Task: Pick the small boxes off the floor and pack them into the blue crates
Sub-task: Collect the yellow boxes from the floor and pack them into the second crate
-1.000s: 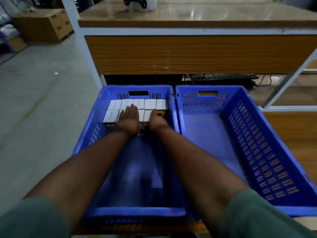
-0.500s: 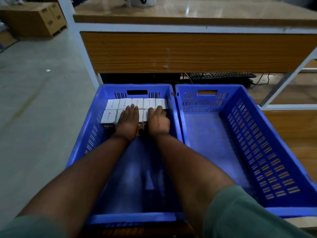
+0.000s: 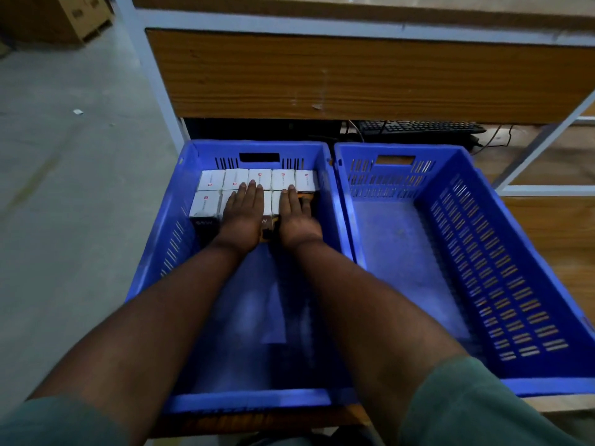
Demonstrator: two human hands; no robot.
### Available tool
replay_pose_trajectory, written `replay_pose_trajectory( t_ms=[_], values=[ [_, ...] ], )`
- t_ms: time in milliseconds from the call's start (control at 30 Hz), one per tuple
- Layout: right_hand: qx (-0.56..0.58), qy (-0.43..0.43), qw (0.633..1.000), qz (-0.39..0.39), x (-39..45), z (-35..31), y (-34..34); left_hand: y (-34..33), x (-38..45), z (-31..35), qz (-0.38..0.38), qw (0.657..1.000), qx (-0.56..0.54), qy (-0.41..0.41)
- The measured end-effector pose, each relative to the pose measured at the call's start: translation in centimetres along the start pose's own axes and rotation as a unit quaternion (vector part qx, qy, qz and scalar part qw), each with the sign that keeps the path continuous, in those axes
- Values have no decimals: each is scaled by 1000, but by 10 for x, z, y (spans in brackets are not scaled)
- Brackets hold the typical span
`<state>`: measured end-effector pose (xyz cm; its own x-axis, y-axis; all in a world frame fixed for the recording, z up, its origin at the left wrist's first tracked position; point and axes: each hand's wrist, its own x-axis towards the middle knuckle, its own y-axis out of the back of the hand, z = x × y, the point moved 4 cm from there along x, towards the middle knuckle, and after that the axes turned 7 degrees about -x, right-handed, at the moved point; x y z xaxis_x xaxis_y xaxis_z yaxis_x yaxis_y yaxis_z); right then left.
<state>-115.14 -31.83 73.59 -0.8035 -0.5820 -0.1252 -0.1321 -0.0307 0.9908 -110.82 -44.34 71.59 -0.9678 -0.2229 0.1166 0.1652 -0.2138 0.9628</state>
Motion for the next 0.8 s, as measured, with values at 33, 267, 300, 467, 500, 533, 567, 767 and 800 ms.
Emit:
replay_pose_trajectory(
  t_ms=[33, 267, 300, 467, 500, 533, 567, 767, 800],
  values=[
    [-1, 0, 1000, 0, -1, 0, 0, 0, 0, 0, -2, 1000, 5, 4],
    [-1, -1, 1000, -26, -5, 0, 6, 8, -6, 3, -11, 1000, -16, 14],
    [15, -1, 999, -37, -5, 1, 6, 10, -8, 4, -4, 1000, -17, 10],
    [56, 6, 997, -43, -3, 3, 16, 29, -13, 12, -3, 1000, 18, 2],
    [54, 8, 998, -39, -4, 3, 20, 33, -13, 14, -18, 1000, 22, 12],
    [50, 9, 998, -34, -4, 2, 25, 38, -13, 16, -29, 999, 25, 21],
    [45, 11, 999, -25, -5, 2, 29, 41, -12, 17, -36, 999, 27, 25],
    [65, 29, 992, 100, -36, -9, 67, 73, -33, 17, 14, 999, -32, -20],
    [98, 21, 986, 133, -49, -10, 75, 81, -42, 20, 29, 997, -58, -31]
  ],
)
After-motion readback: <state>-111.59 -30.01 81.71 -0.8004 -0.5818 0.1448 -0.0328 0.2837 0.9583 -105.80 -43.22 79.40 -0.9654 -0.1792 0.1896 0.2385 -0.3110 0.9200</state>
